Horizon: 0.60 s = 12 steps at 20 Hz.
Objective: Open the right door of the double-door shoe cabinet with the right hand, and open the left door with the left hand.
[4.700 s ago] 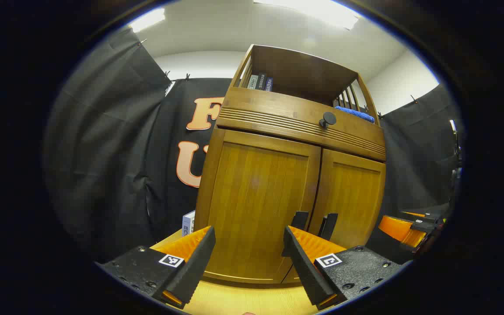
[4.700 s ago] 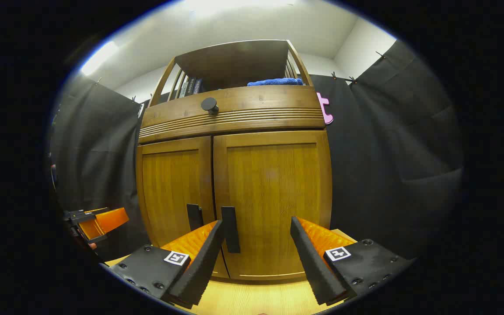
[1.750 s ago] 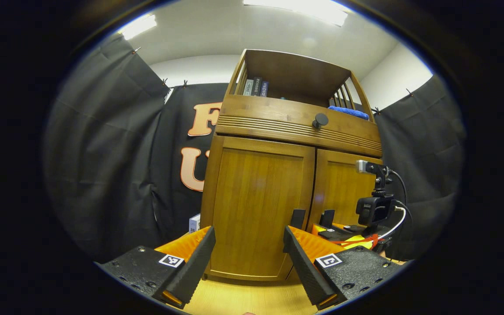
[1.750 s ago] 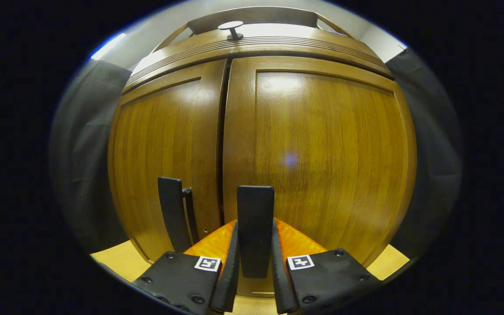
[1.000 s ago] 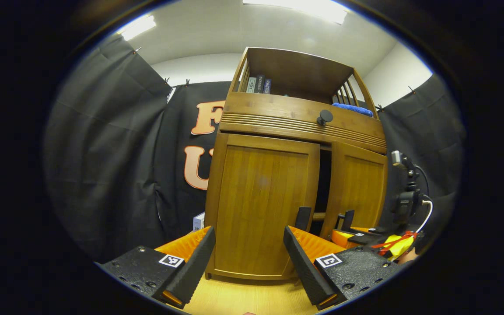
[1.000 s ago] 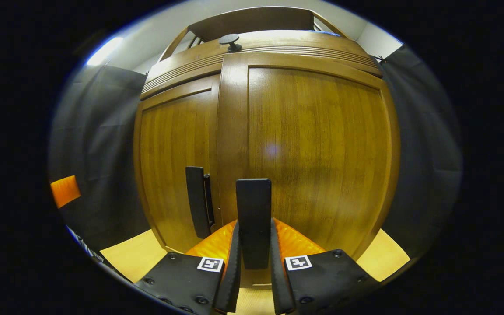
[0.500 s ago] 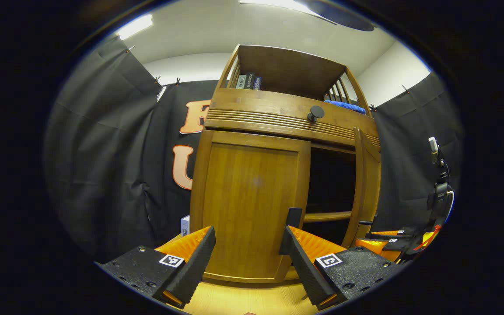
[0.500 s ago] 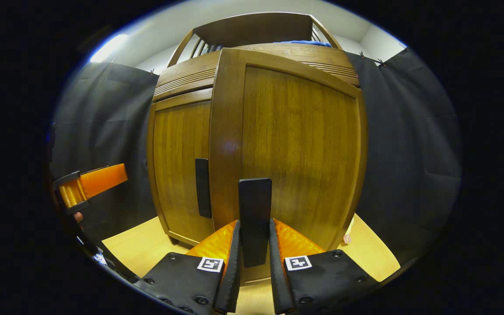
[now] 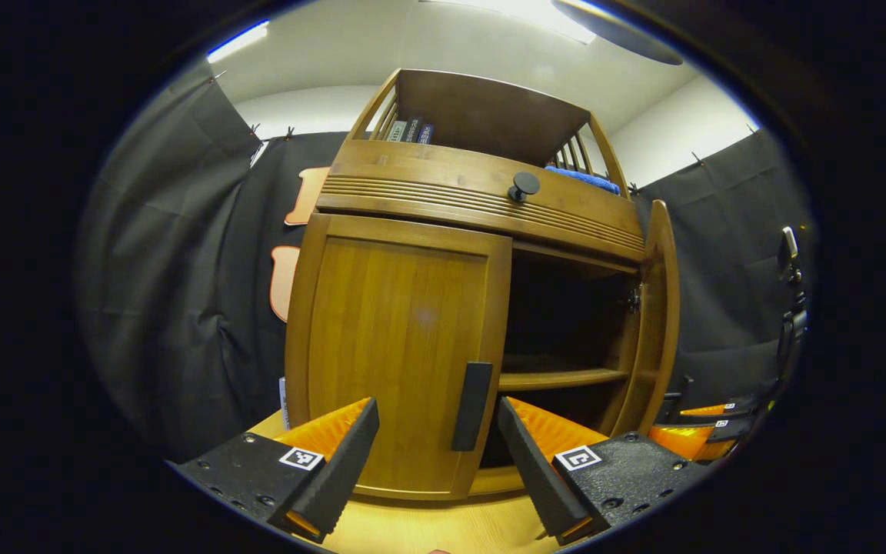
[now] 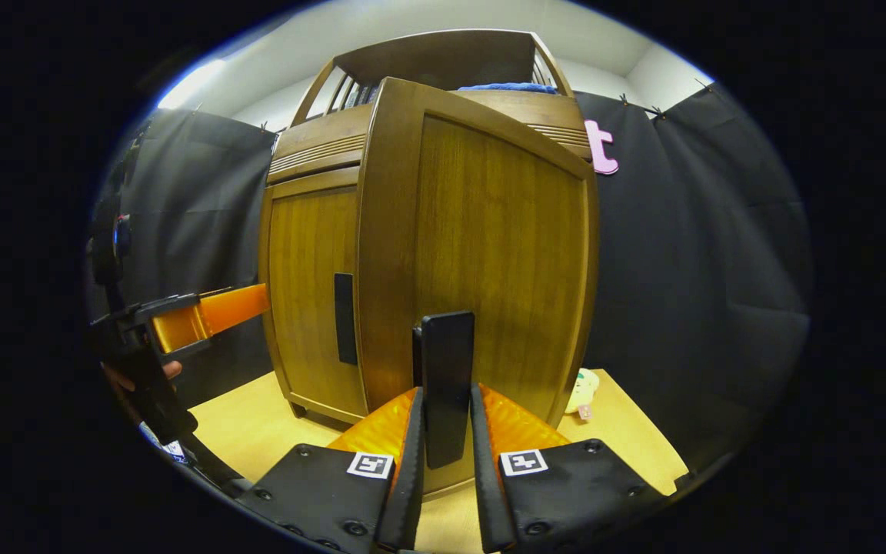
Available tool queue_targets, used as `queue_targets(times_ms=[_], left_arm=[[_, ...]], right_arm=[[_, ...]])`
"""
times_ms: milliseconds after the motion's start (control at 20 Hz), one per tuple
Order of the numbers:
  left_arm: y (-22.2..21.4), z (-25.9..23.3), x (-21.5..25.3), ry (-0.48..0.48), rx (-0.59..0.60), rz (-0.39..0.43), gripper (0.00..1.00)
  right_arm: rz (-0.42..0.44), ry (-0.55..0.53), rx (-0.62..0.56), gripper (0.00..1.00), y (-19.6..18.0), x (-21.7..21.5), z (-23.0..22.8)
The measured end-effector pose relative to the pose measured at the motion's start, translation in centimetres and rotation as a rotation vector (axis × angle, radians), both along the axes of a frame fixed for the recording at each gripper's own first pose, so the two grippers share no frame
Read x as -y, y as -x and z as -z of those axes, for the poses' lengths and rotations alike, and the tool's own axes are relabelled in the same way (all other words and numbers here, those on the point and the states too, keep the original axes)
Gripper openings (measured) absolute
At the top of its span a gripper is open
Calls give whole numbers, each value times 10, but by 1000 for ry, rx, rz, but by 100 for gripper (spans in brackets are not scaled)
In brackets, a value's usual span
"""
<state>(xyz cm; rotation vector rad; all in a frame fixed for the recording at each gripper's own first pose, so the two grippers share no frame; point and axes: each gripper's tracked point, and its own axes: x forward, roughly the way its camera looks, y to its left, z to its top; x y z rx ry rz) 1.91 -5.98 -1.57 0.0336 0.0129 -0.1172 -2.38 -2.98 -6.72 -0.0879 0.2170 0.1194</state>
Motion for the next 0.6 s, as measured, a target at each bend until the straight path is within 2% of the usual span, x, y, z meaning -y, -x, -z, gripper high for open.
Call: queue_targets(times_ms=[200,600], left_arm=[[0,3,8,6,-2,11,91],[9,14,29,18,-14,66,92]], right_arm=[[33,-46,8,35,15,21,-3],[144,-69,49,34,52,89,-11]])
